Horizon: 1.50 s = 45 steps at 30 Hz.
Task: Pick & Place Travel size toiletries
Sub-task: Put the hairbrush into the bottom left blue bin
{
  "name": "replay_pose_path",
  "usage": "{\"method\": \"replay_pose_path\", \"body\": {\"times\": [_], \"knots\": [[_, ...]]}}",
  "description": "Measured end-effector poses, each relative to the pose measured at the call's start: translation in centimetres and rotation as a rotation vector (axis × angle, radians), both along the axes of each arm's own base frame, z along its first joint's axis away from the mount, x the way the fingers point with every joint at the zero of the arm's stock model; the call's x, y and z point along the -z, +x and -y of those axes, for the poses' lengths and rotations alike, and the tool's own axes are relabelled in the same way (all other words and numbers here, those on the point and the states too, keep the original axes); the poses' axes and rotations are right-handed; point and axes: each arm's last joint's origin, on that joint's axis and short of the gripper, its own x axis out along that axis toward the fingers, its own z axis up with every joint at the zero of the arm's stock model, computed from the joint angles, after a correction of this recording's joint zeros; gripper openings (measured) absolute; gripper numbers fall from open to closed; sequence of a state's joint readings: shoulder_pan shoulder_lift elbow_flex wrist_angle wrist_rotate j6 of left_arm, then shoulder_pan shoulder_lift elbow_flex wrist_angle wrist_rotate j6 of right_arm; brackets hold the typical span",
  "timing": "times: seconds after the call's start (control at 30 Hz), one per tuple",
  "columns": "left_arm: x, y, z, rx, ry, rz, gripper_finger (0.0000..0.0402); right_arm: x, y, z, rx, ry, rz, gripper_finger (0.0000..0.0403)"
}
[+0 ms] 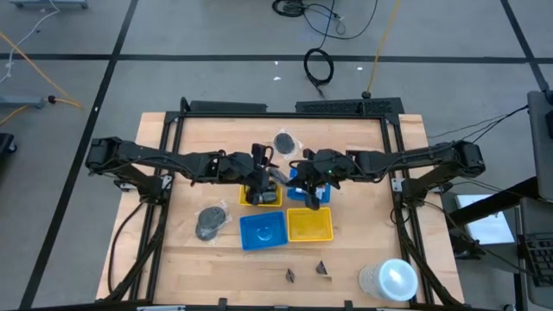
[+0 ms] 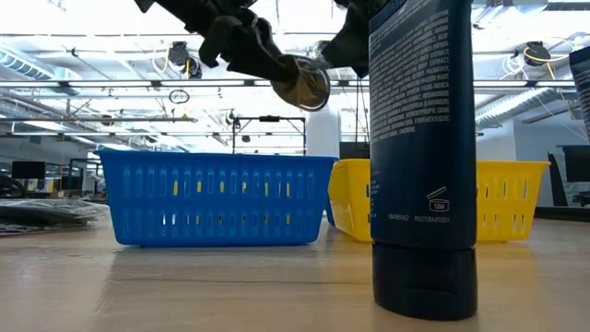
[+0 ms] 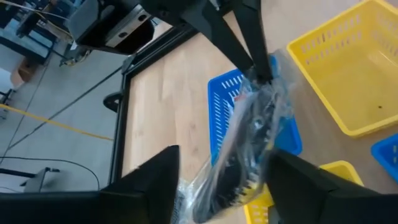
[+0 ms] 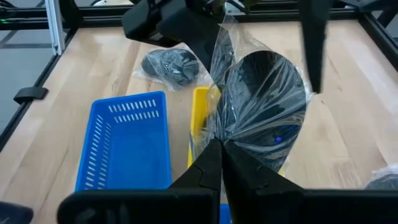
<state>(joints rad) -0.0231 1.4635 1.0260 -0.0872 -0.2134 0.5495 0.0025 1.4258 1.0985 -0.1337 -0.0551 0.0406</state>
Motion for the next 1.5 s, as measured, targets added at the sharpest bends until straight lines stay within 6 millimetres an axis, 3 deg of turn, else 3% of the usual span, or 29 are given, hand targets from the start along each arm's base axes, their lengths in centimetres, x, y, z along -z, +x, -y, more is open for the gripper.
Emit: {"method": "replay_pose_path", "body": {"times": [0.27, 0.63, 0.97, 1.2, 1.5], "knots": [[0.3, -0.1, 0.0, 0.027, -0.018, -0.032, 0.0019, 0.0, 0.0, 0.0, 0.001, -0.003, 0.0, 0.0], [0.4, -0.2, -0.1, 0.0, -0.046, -0.041, 0.0012, 0.0, 0.0, 0.1, 0.012, -0.037, 0.004, 0.0026], [1.7, -1.2, 0.3, -0.115, -0.207, -0.175, 0.0013, 0.0, -0.1, 0.2, 0.03, -0.054, -0.005, 0.0111], [2.5, -2.1, 2.0, -0.144, -0.387, -0.281, 0.0012, 0.0, -0.1, 0.3, 0.034, -0.059, -0.008, 0.0143], [2.6, -2.5, 4.9, -0.143, -0.66, -0.329, 0.0011, 0.0, -0.2, 0.3, 0.035, -0.06, -0.015, 0.014]]}}
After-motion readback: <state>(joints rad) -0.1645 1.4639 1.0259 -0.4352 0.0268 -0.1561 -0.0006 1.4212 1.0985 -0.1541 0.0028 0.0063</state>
